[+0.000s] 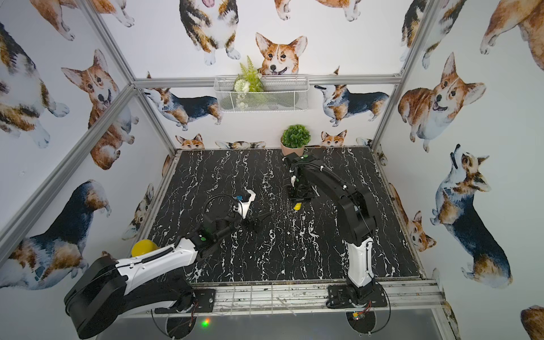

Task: Close the paint jar lid
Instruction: Place the paint jar at the center of the board.

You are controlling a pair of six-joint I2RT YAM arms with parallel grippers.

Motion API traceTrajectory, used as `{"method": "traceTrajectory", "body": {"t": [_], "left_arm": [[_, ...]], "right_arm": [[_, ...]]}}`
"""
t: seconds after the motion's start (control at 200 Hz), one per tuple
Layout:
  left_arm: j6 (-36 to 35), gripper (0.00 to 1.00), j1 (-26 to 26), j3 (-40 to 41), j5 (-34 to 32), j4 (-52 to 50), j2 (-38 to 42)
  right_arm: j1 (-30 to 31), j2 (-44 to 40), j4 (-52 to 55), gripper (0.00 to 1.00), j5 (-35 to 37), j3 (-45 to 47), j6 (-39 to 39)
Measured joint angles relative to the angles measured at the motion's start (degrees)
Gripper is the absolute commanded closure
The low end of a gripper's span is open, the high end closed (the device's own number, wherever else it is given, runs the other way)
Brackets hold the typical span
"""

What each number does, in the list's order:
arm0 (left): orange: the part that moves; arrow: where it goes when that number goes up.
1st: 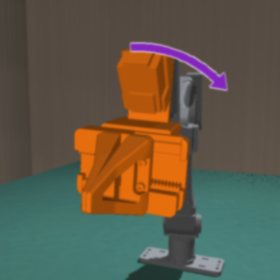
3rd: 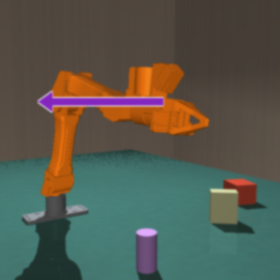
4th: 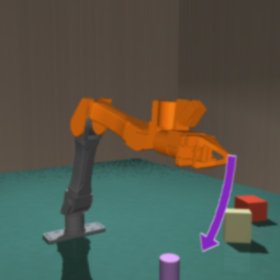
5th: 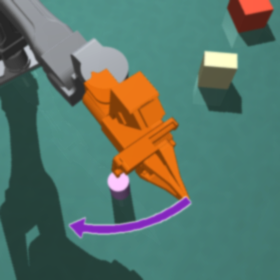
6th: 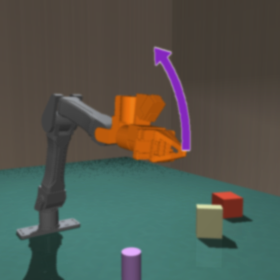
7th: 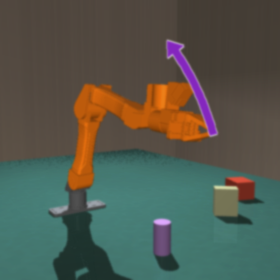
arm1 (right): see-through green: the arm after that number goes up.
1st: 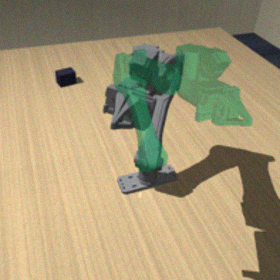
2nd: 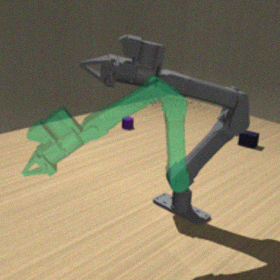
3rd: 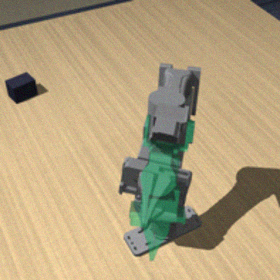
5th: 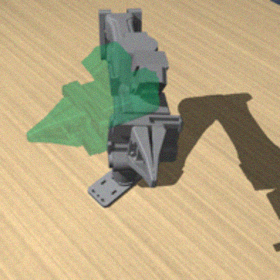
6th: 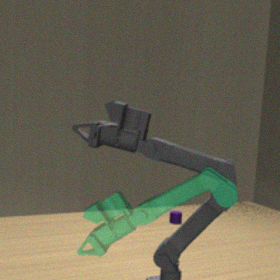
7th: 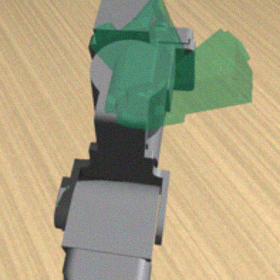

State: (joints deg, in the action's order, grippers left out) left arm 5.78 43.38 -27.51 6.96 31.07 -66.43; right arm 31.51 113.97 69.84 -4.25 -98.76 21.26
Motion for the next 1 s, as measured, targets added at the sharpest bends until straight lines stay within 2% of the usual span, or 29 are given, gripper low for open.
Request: {"method": "traceTrajectory", "body": {"t": [0.11,0.275,0.54,0.761,0.926,0.946,1.001], "left_arm": [[1.16,0.0,0.15,0.68,-1.29,-2.38,3.23],[1.95,0.0,0.52,1.27,-2.38,-5.51,6.03],[2.91,0.0,0.7,1.49,-3.06,-8.52,7.74],[3.43,0.0,0.85,1.53,-3.43,-9.6,7.72],[4.02,0.0,0.9,1.53,-3.85,-9.99,7.39],[4.11,0.0,0.9,1.51,-3.87,-9.99,7.32],[4.28,0.0,0.9,1.46,-4.24,-10.23,7.1]], "right_arm": [[-0.74,3.02,-4.22,0.77,4.31,0.59,0.26],[-1.55,6.64,-9.62,0.75,6.78,1.46,0.5],[-2.62,7.41,-15.61,0.68,10.75,6.27,1.51],[-2.75,7.06,-18.58,0.48,11.15,8.39,2.43],[-3.17,4.98,-19.93,0.38,9.99,9.97,2.8],[-3.32,4.46,-20.0,0.31,10.01,10.08,2.8],[-3.39,2.91,-20.52,0.27,9.66,10.32,2.82]]}}
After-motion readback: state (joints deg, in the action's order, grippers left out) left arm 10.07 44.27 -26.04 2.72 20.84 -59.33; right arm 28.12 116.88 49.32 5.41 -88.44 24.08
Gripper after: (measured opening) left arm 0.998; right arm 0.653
